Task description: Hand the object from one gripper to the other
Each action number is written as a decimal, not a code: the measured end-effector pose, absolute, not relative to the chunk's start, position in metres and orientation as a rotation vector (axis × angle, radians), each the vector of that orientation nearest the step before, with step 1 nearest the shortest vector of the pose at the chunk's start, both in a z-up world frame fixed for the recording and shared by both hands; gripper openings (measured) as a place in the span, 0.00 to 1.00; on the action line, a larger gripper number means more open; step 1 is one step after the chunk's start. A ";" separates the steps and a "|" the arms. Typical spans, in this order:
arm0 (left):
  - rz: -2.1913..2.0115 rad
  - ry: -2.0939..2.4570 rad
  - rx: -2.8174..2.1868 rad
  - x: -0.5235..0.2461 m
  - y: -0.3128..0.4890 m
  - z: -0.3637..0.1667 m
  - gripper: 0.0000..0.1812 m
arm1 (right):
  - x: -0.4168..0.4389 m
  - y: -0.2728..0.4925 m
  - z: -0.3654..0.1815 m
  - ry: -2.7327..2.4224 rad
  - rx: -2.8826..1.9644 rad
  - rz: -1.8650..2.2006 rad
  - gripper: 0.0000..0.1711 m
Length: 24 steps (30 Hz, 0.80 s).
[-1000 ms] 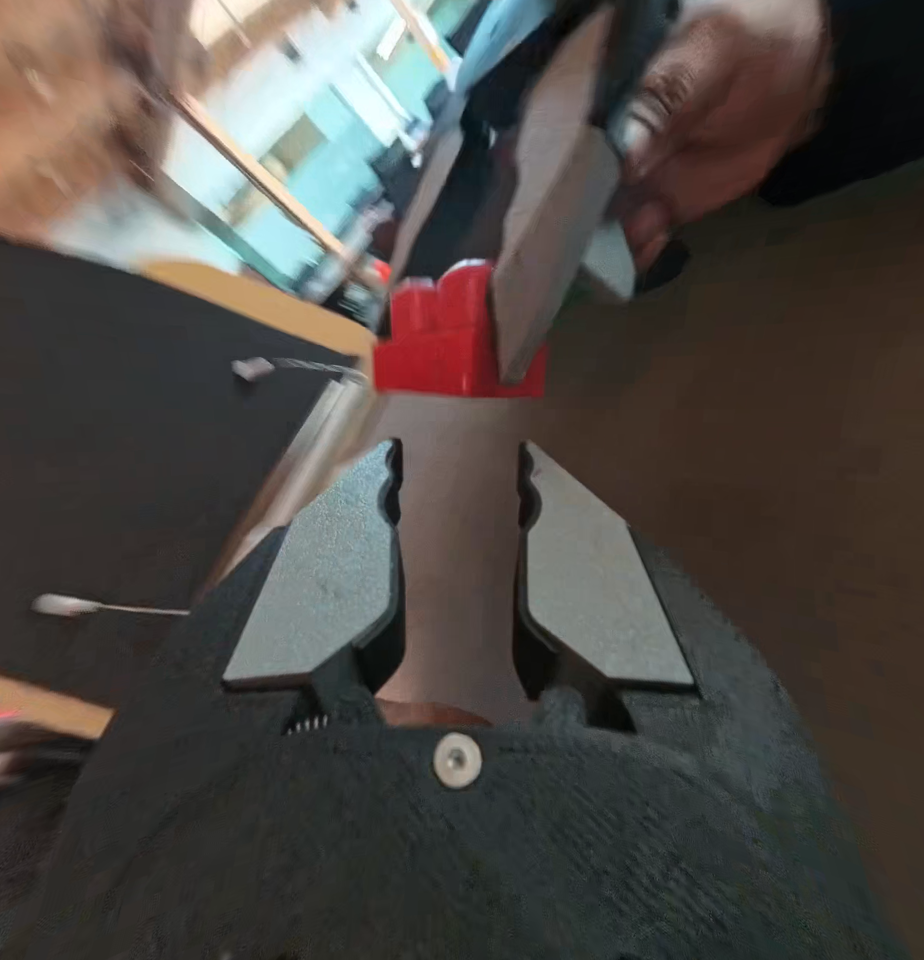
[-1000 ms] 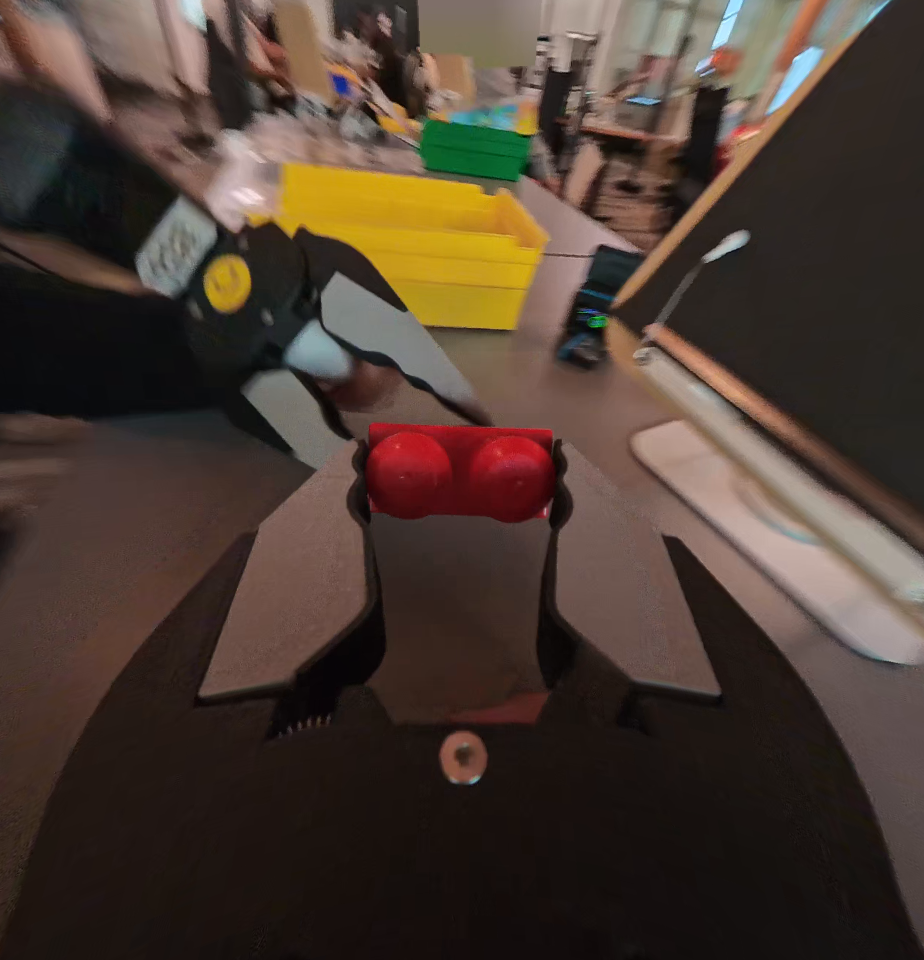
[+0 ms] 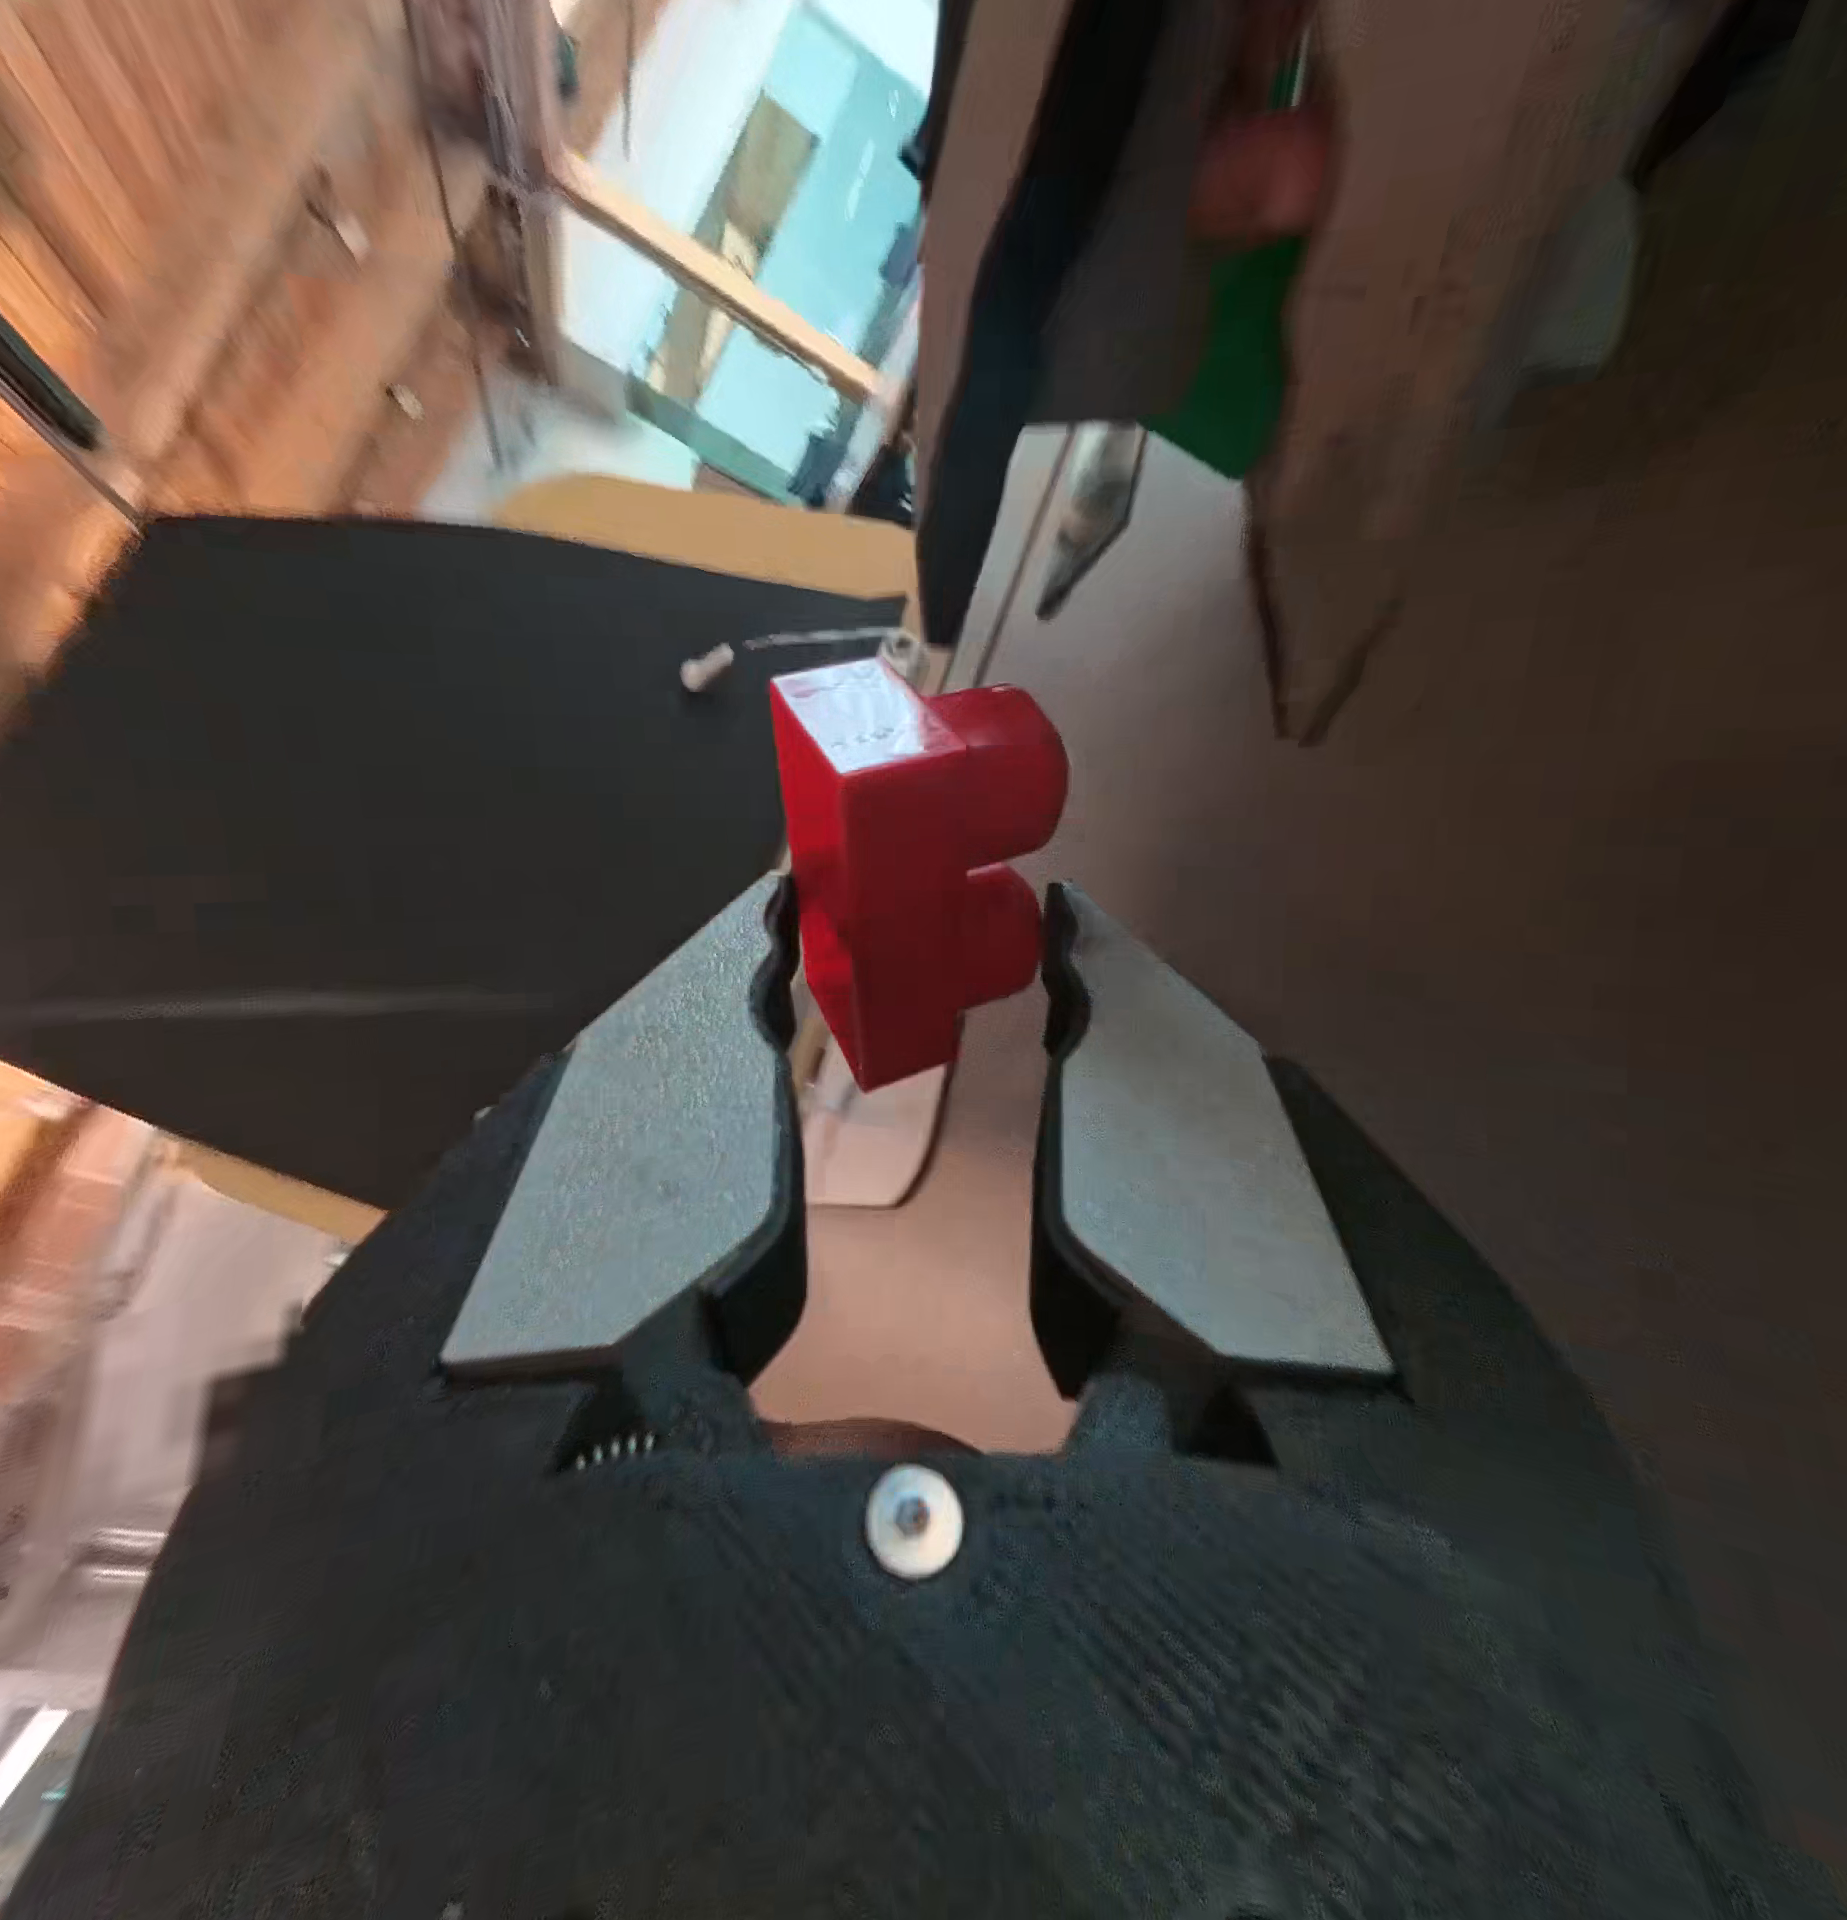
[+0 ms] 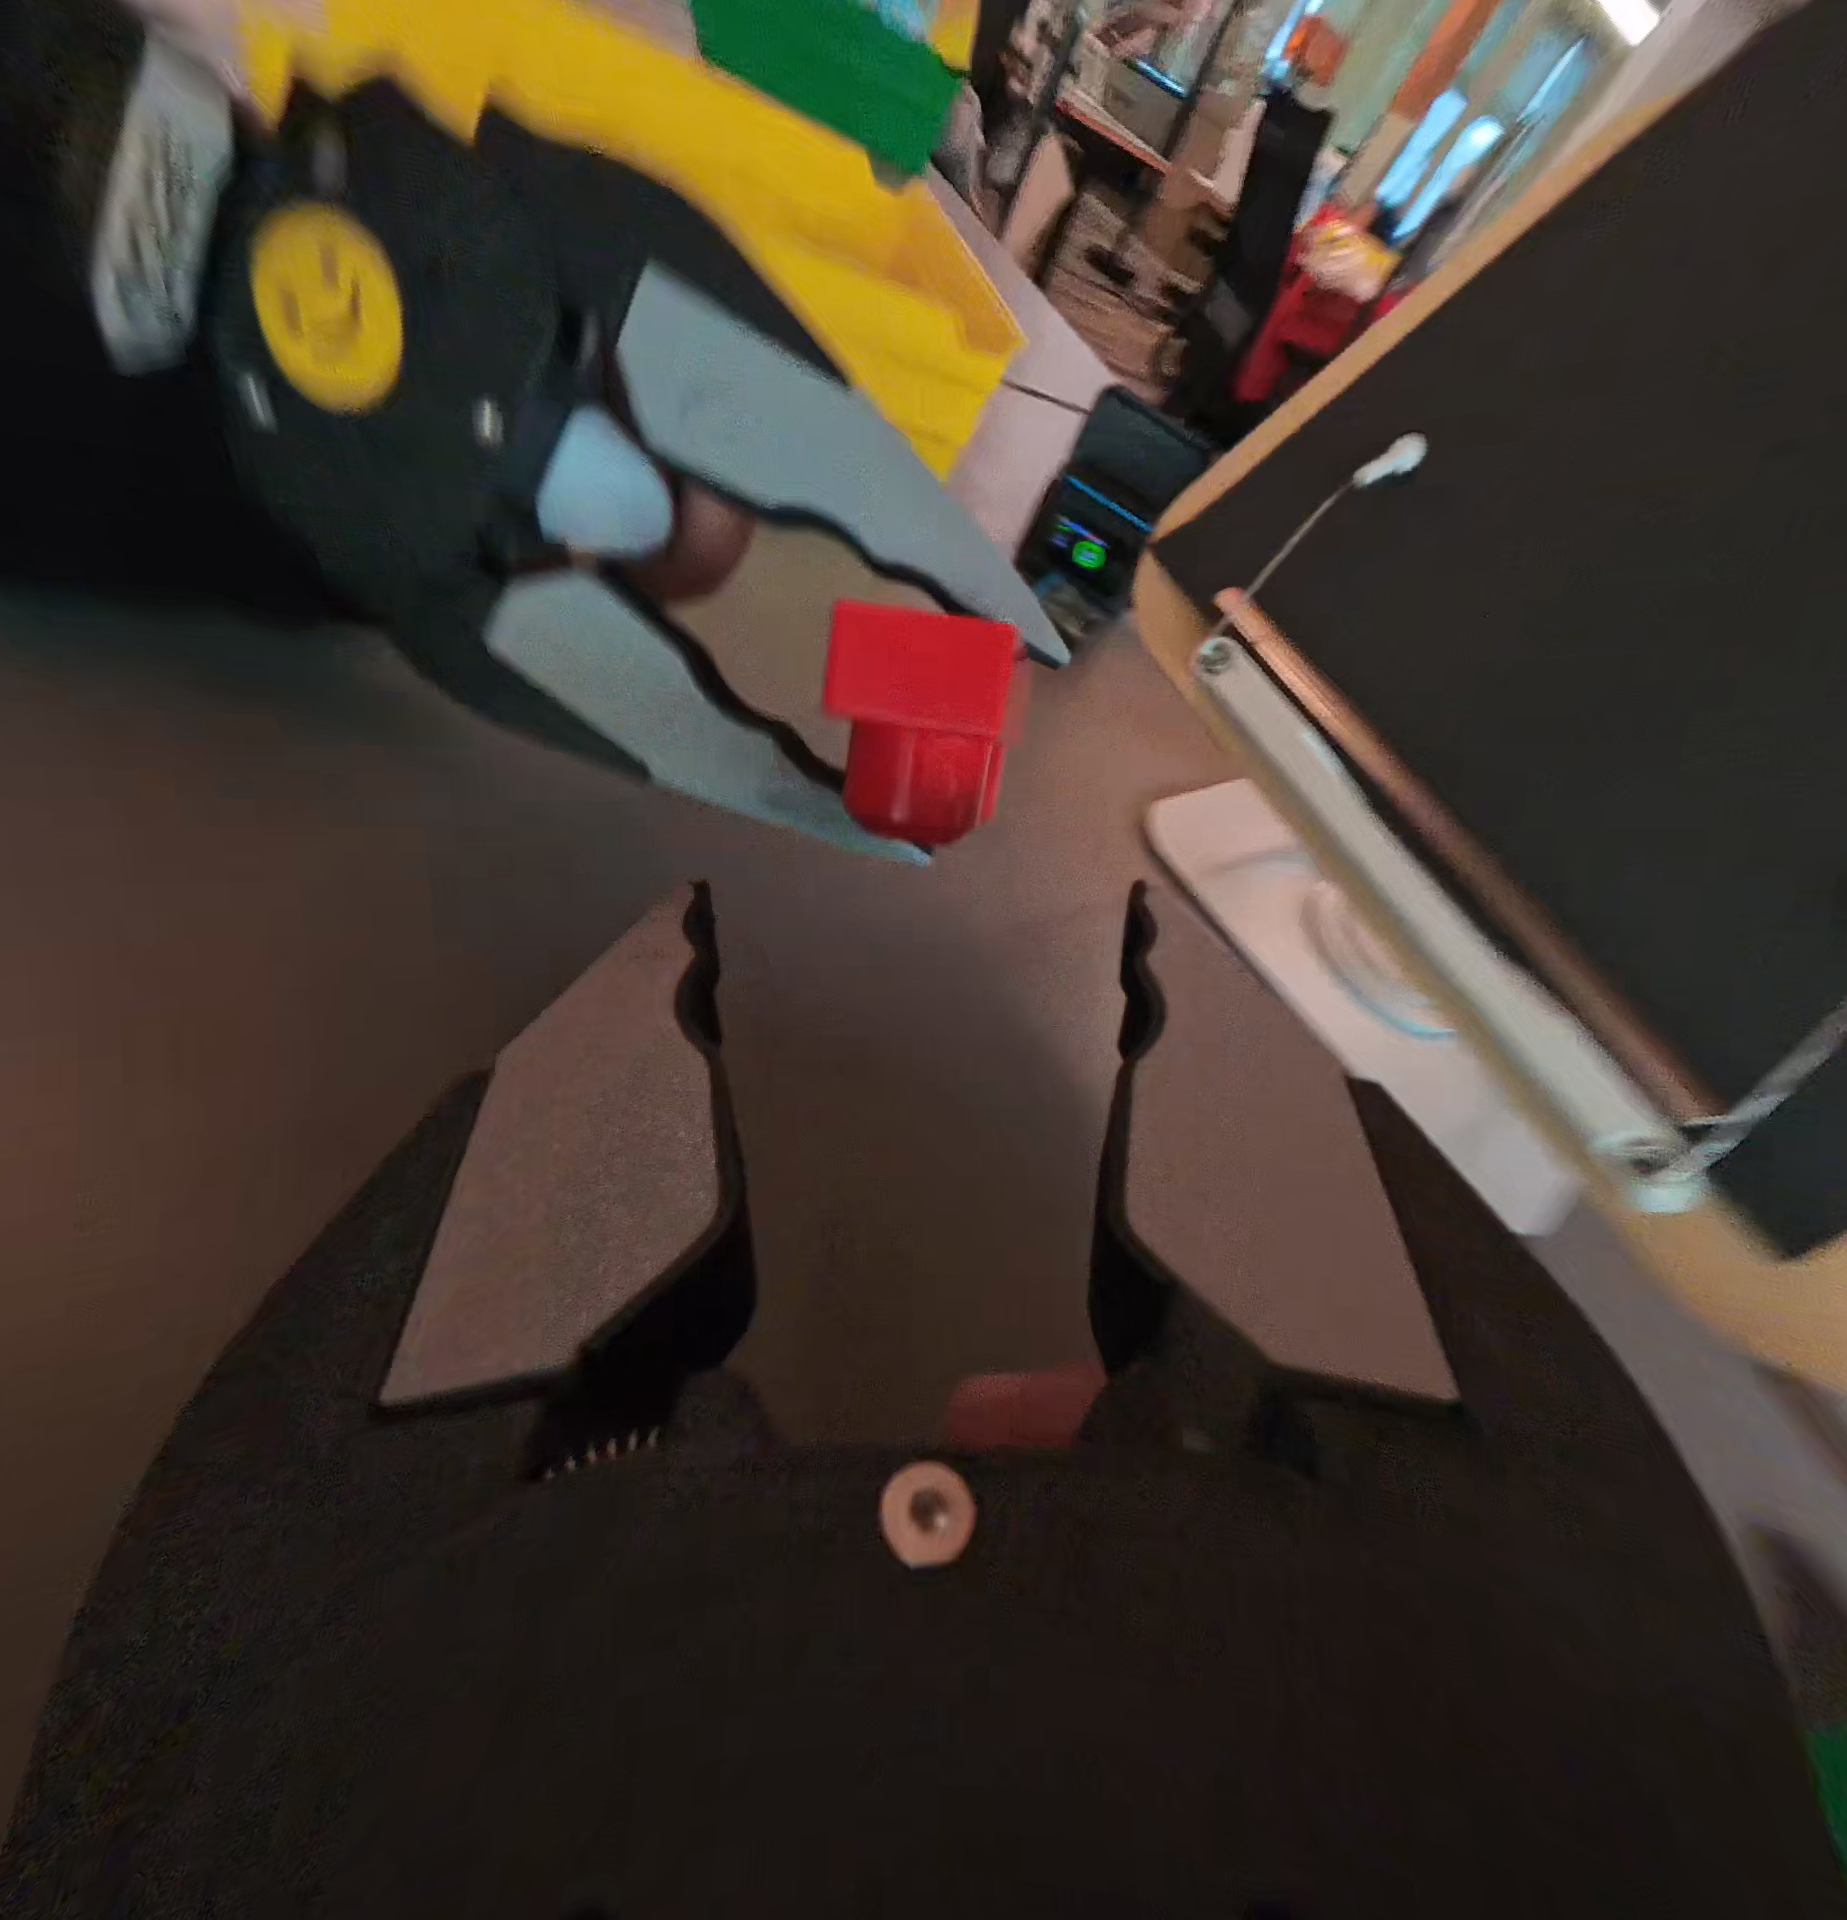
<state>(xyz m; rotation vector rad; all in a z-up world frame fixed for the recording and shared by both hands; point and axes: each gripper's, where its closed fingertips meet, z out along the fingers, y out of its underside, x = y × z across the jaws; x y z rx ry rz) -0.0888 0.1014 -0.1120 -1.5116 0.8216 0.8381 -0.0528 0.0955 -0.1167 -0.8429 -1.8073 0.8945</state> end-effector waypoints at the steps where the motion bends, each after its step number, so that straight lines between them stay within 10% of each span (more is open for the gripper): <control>1: 0.882 0.840 -1.482 -0.086 0.101 -0.109 0.25 | -0.052 0.091 -0.113 -1.806 -0.914 1.038 0.47; 7: 1.147 0.979 -1.198 -0.060 0.097 -0.089 0.25 | -0.054 0.064 -0.096 -1.767 -1.063 1.491 0.60; 13: 1.062 0.955 -1.283 -0.050 0.105 -0.102 0.24 | -0.063 0.082 -0.097 -1.701 -0.854 0.946 0.21; 24: 1.012 0.948 -1.331 -0.047 0.106 -0.106 0.10 | -0.067 0.096 -0.102 -1.672 -0.896 0.835 0.20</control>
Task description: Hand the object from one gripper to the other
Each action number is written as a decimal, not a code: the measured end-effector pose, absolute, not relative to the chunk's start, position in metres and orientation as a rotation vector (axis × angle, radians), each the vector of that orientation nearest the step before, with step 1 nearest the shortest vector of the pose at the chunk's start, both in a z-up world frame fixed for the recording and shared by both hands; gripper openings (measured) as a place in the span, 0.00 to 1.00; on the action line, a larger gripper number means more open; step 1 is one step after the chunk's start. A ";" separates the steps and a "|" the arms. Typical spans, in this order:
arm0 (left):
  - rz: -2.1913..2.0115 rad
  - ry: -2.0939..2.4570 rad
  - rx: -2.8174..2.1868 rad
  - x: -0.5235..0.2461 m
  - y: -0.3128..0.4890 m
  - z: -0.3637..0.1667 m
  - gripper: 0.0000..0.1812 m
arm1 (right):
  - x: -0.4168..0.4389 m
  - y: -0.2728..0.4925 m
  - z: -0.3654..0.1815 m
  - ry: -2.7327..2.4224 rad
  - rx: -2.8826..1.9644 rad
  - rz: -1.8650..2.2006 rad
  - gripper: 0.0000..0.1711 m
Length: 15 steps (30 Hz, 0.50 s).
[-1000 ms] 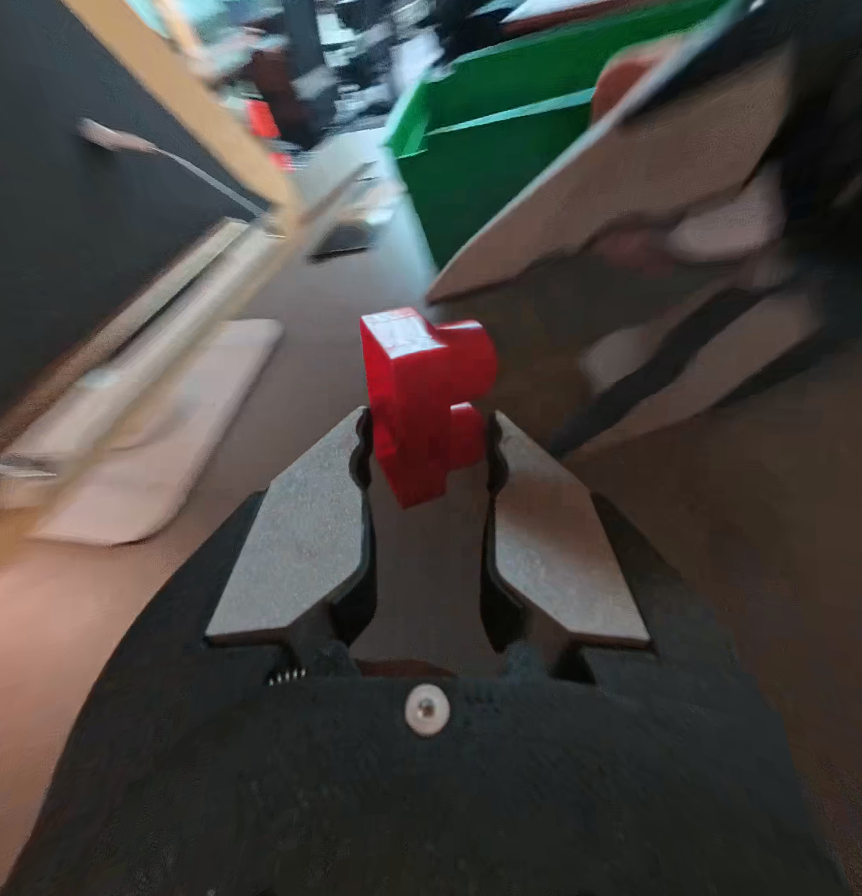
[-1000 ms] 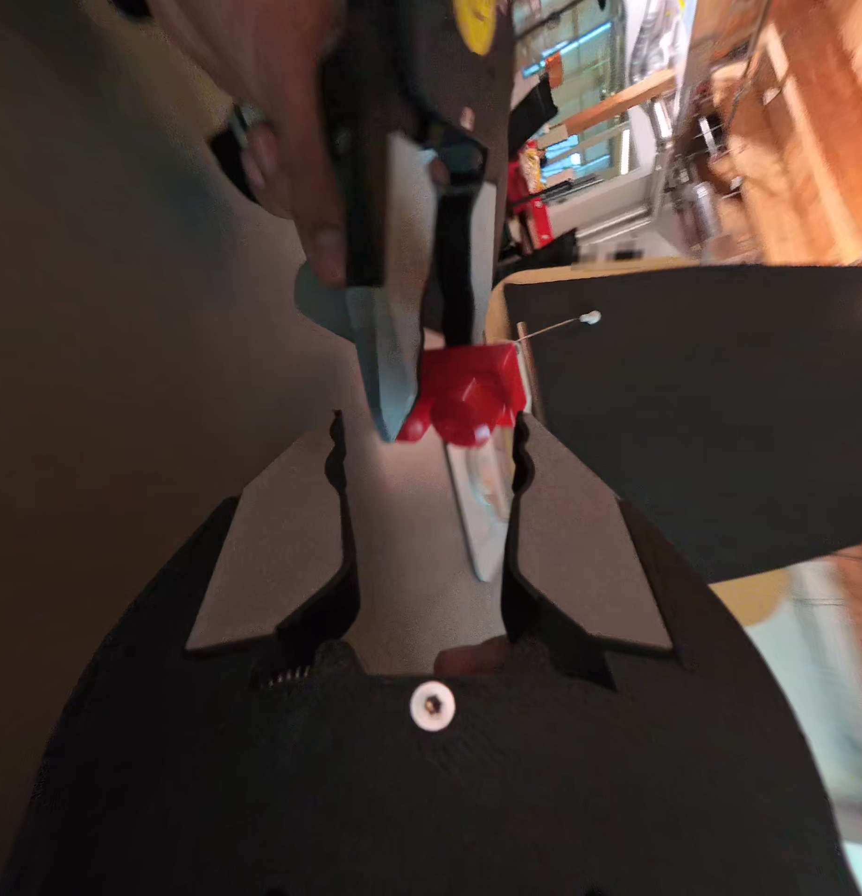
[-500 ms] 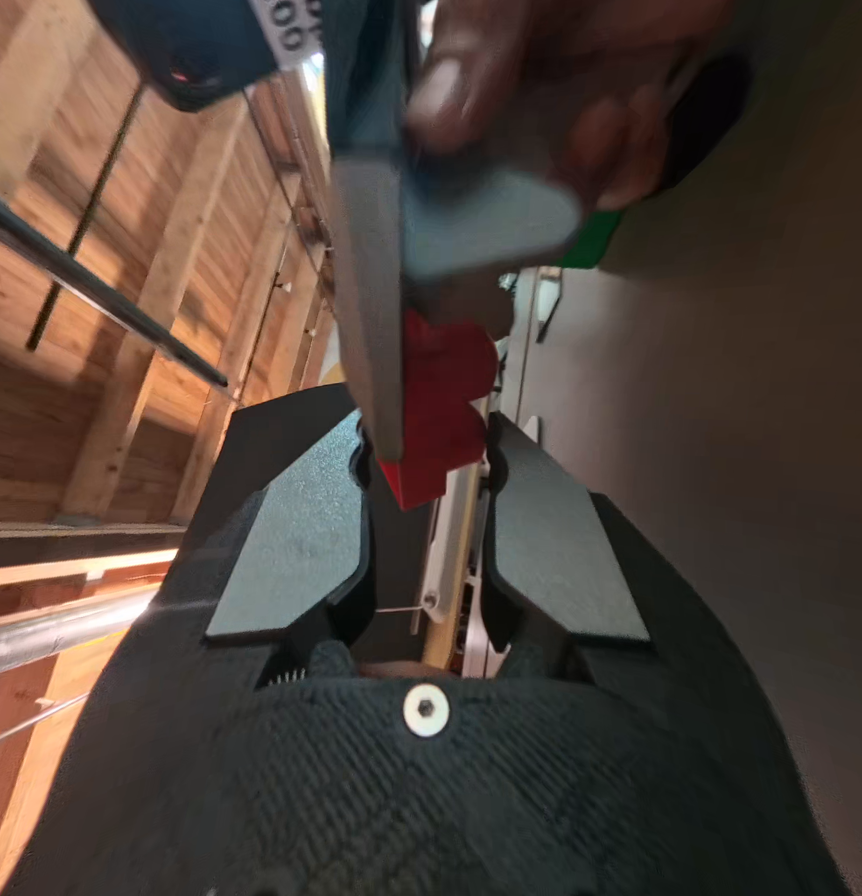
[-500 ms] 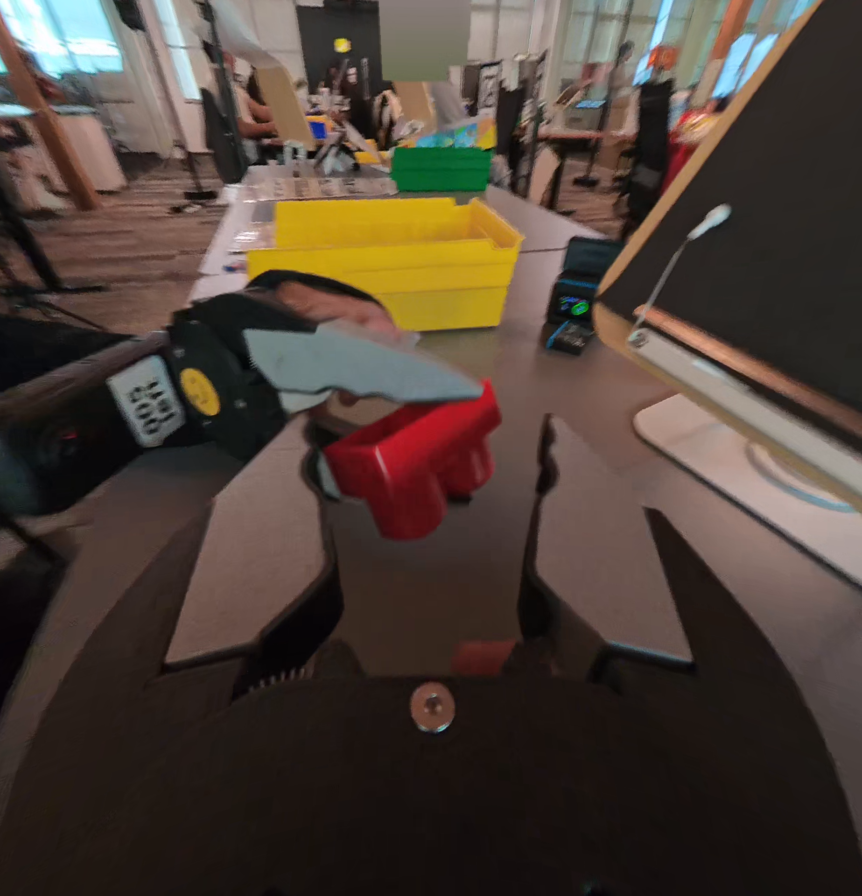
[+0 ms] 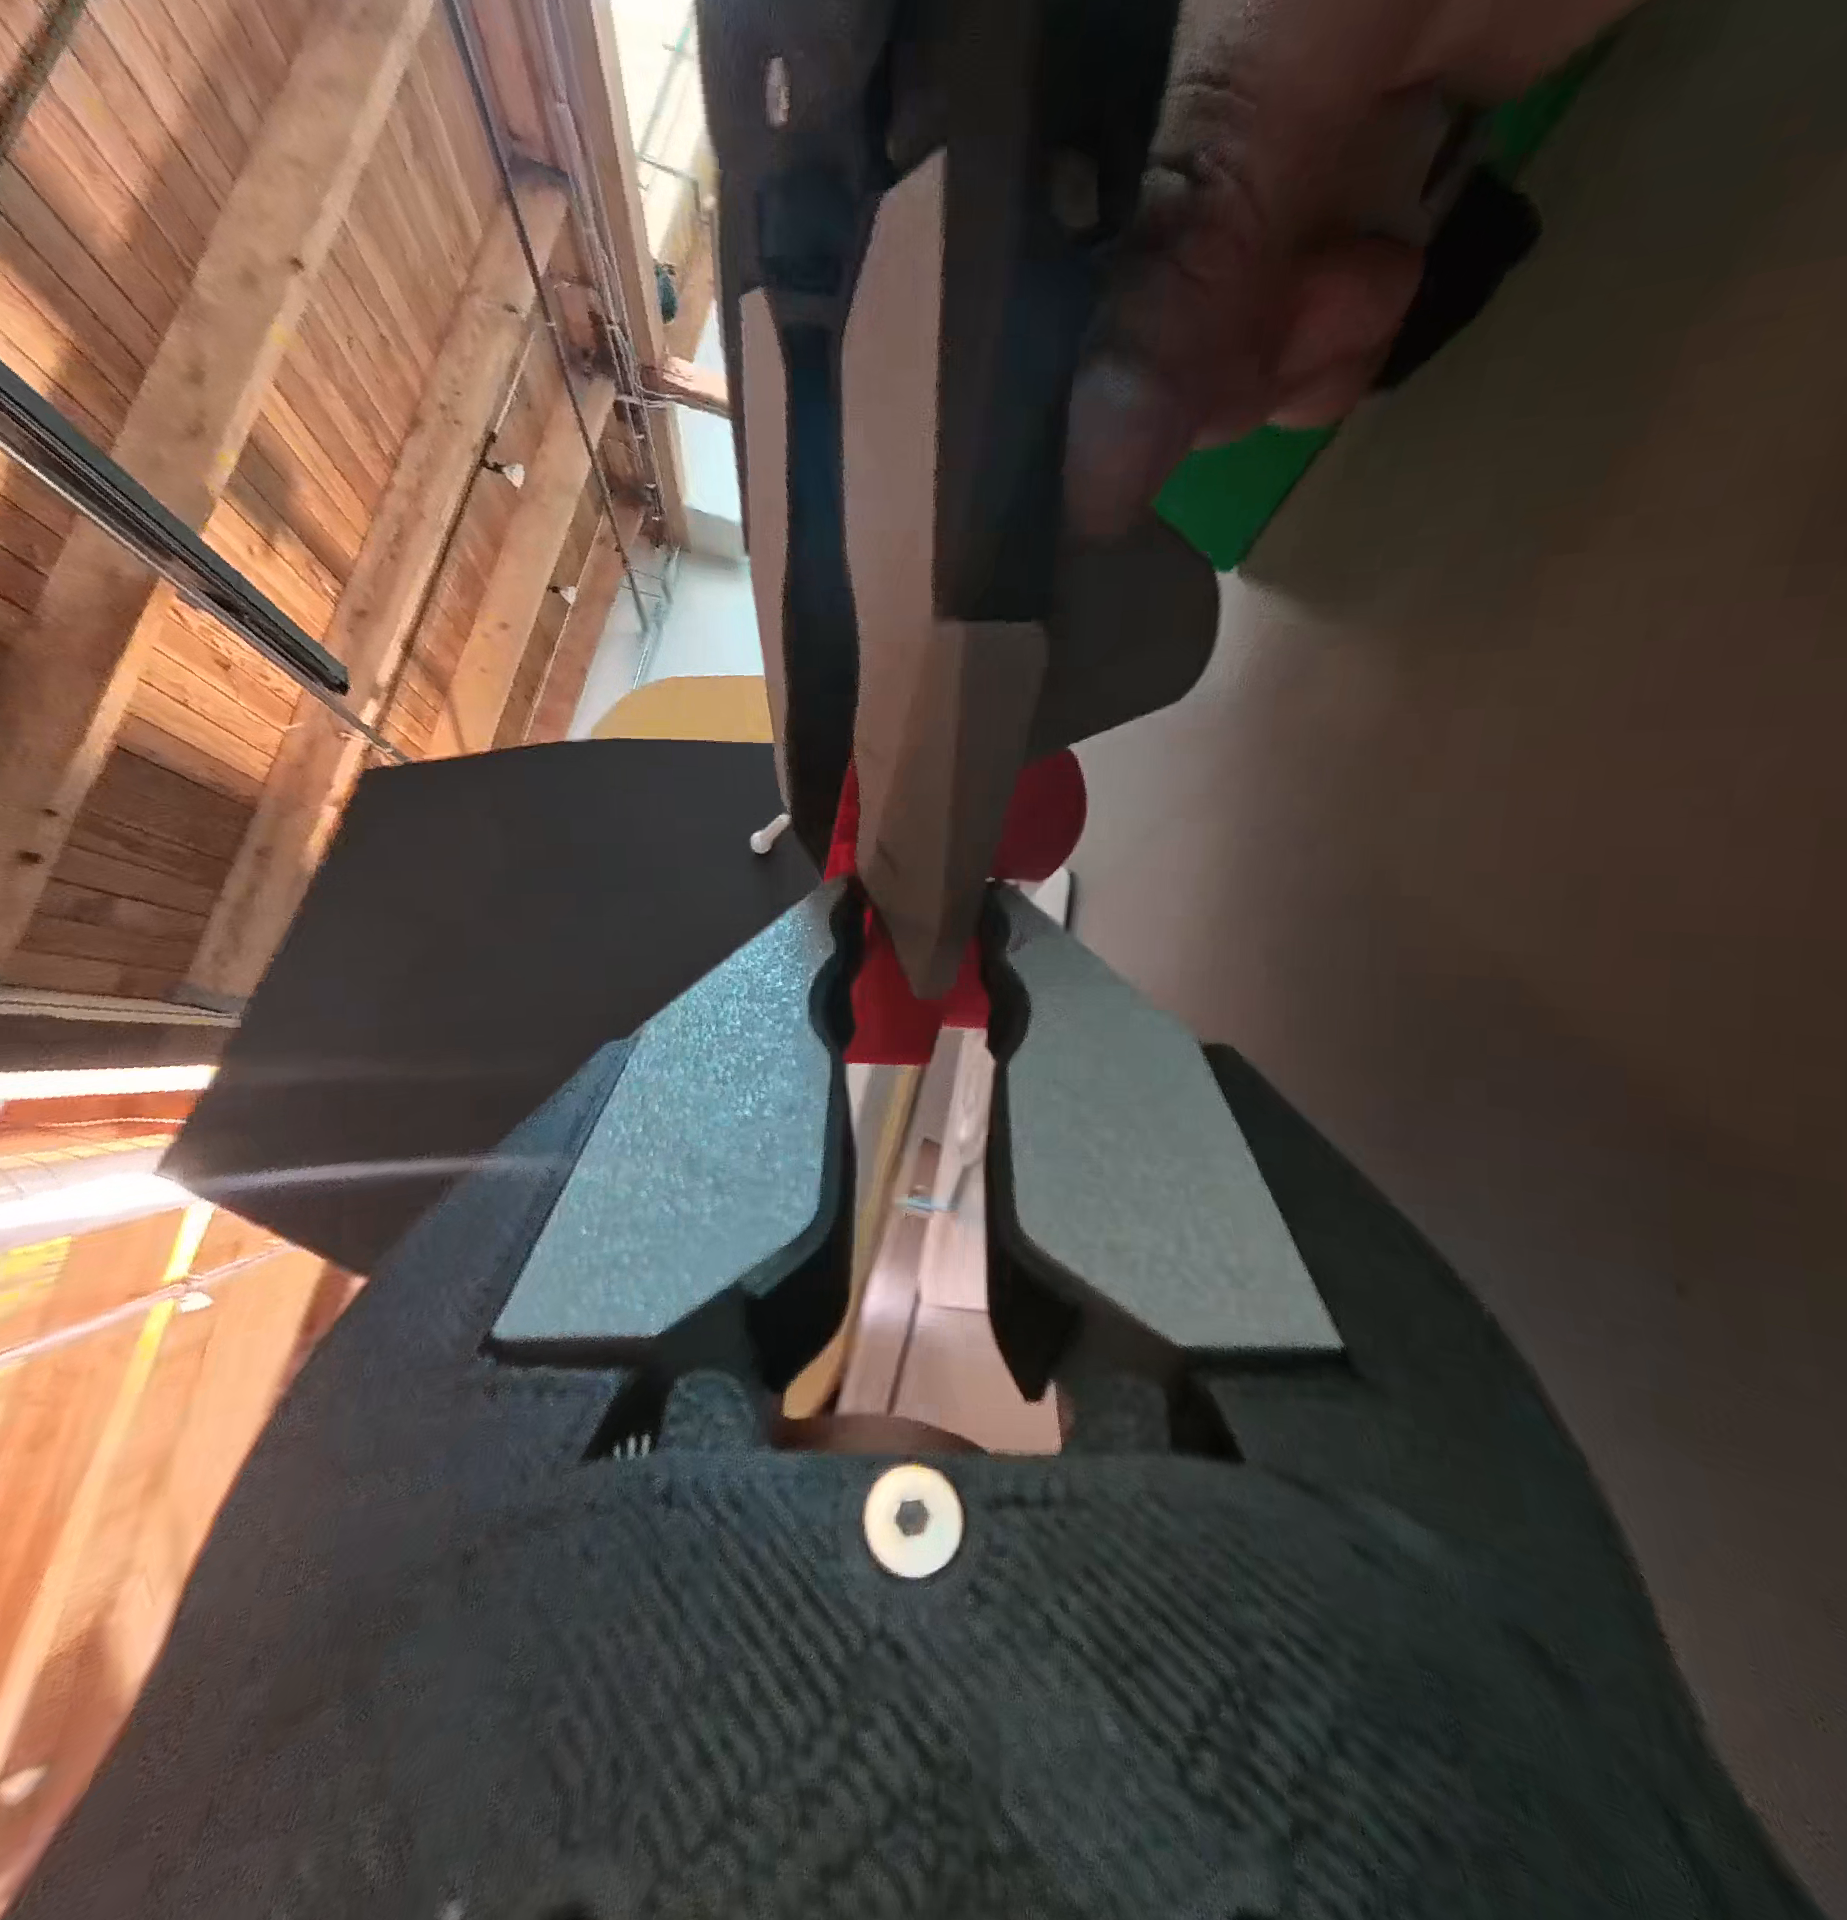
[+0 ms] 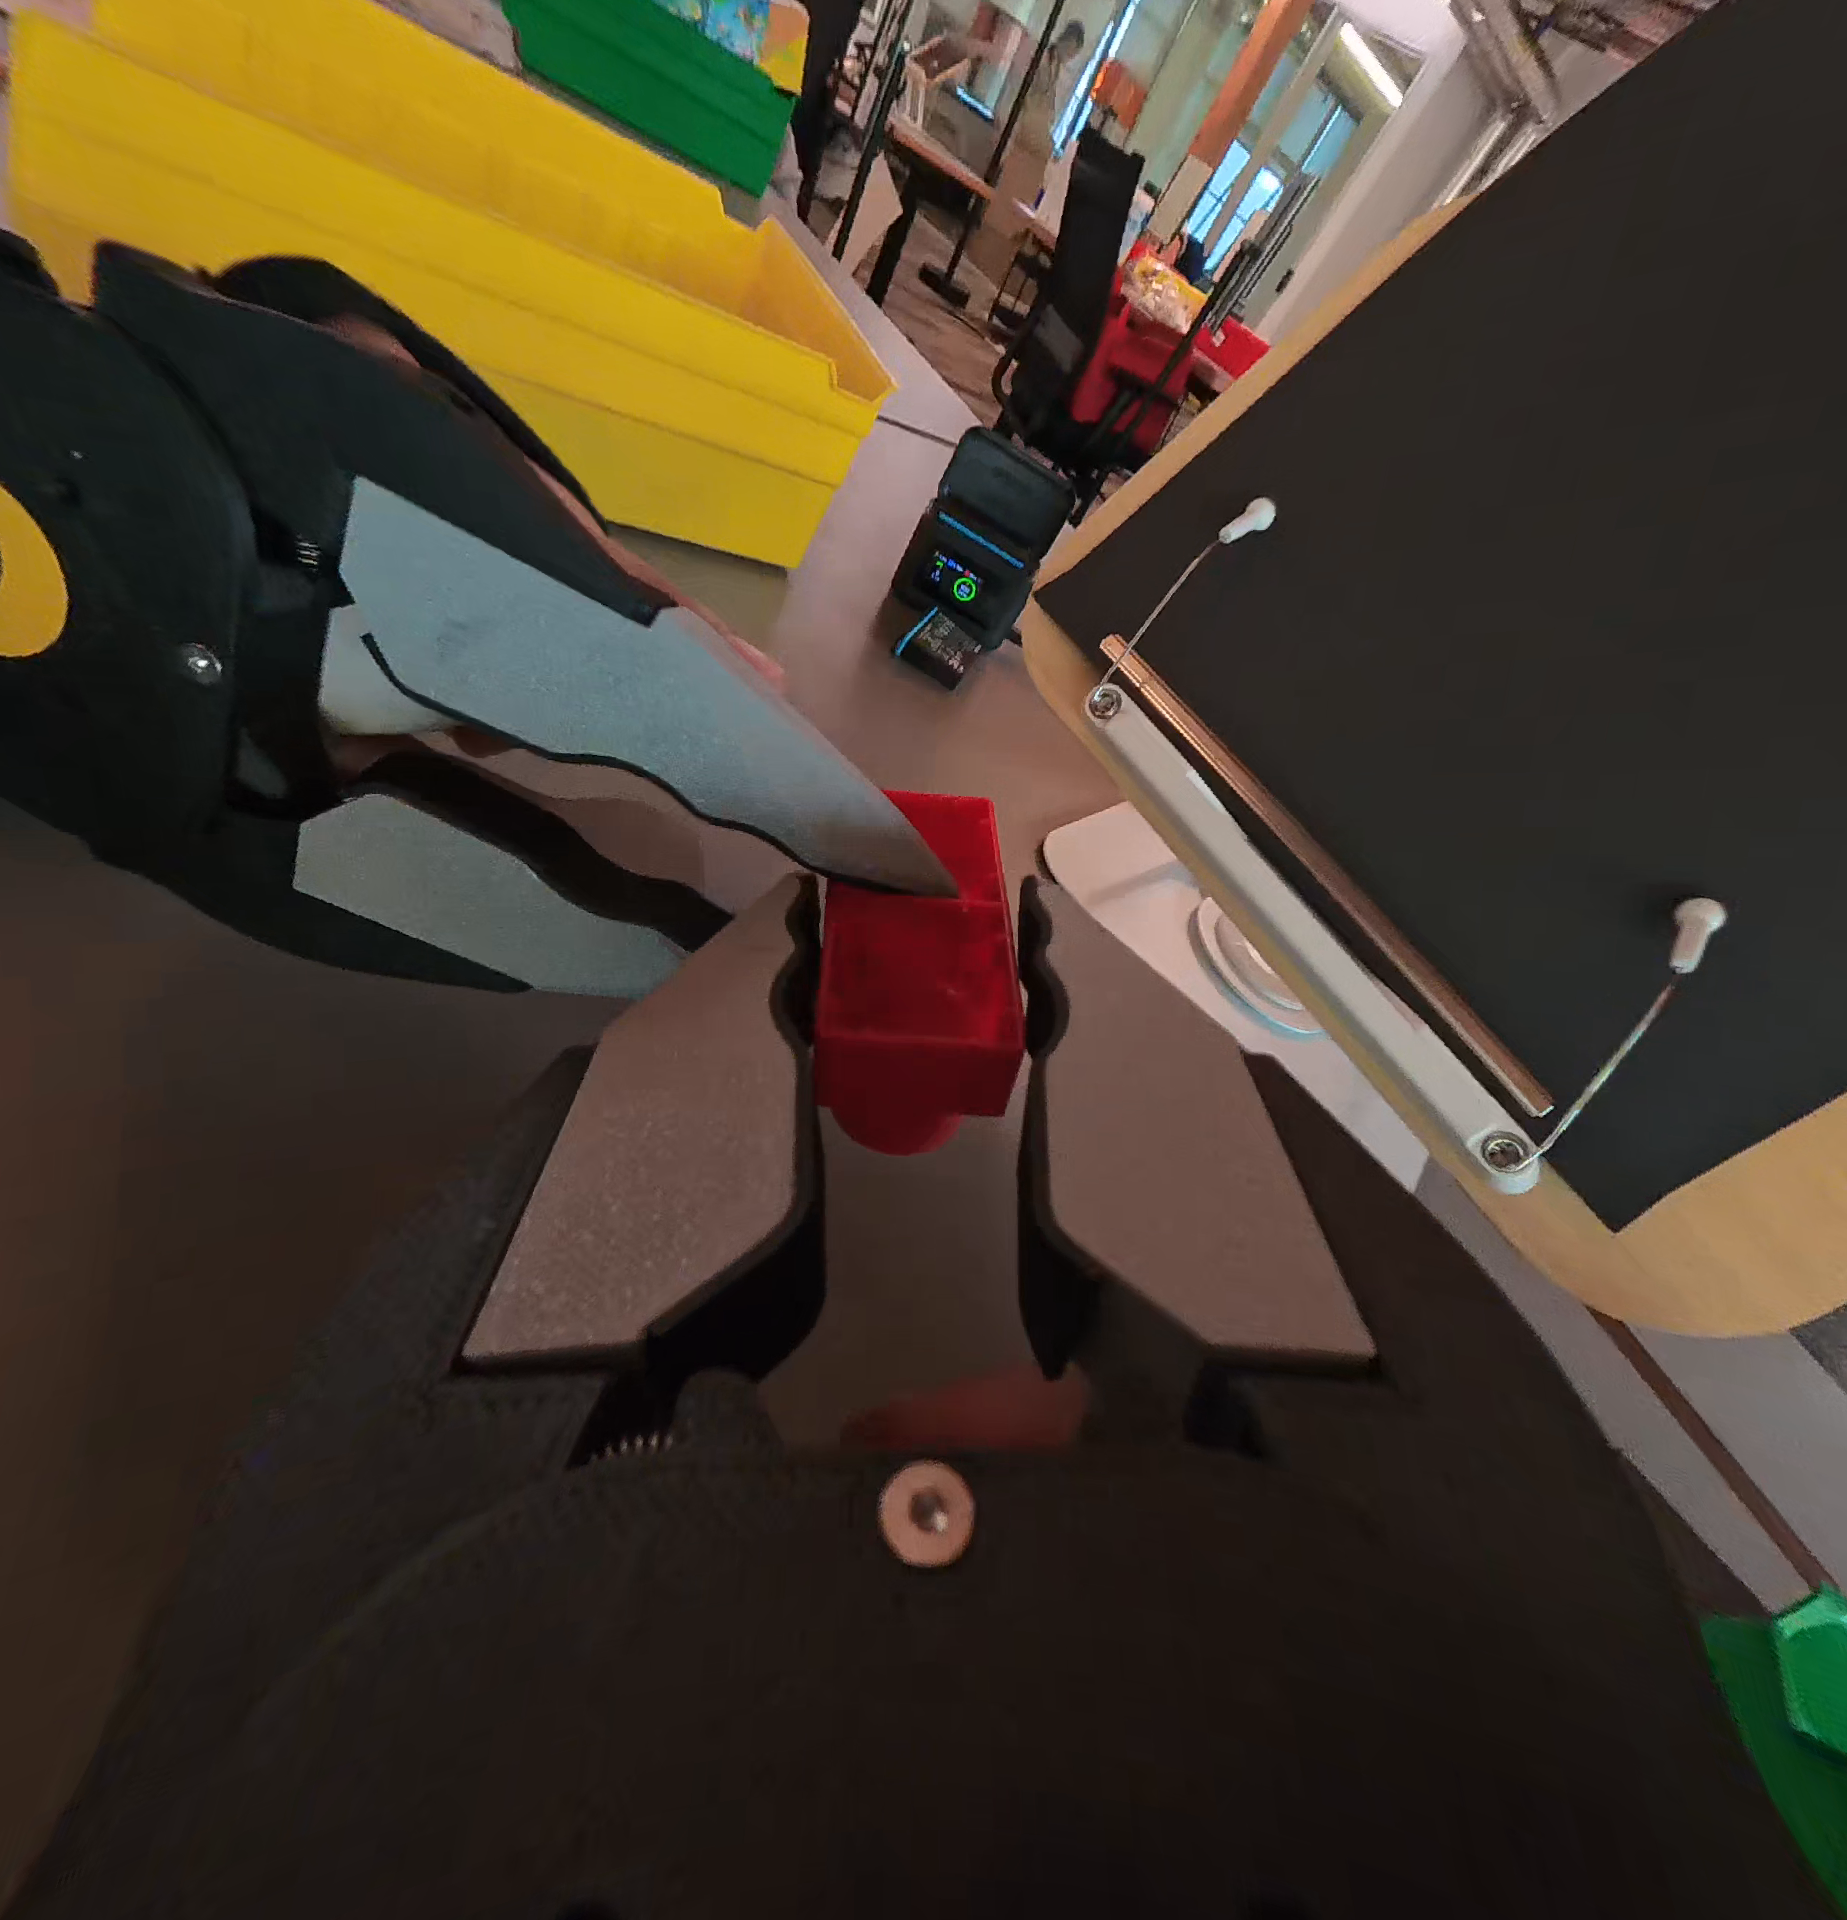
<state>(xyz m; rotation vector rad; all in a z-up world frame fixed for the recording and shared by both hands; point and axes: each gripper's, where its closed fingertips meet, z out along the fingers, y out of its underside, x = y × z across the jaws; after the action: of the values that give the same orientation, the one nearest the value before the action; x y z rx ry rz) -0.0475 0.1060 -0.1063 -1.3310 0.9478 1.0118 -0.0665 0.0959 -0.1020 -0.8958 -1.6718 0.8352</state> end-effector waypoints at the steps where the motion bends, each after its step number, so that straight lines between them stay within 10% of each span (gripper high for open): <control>1: 0.974 0.937 -1.352 -0.047 0.106 -0.107 0.10 | -0.066 0.096 -0.101 -1.668 -0.900 0.851 0.20; 15: 0.675 0.590 -1.525 -0.085 0.110 -0.106 0.23 | -0.037 0.181 -0.044 -1.271 -1.007 0.490 0.19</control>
<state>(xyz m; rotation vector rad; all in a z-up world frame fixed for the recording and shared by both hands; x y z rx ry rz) -0.0853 0.1103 -0.1063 -1.5246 0.5904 0.6754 -0.0368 0.1810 -0.0436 -1.0071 -1.2714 0.4897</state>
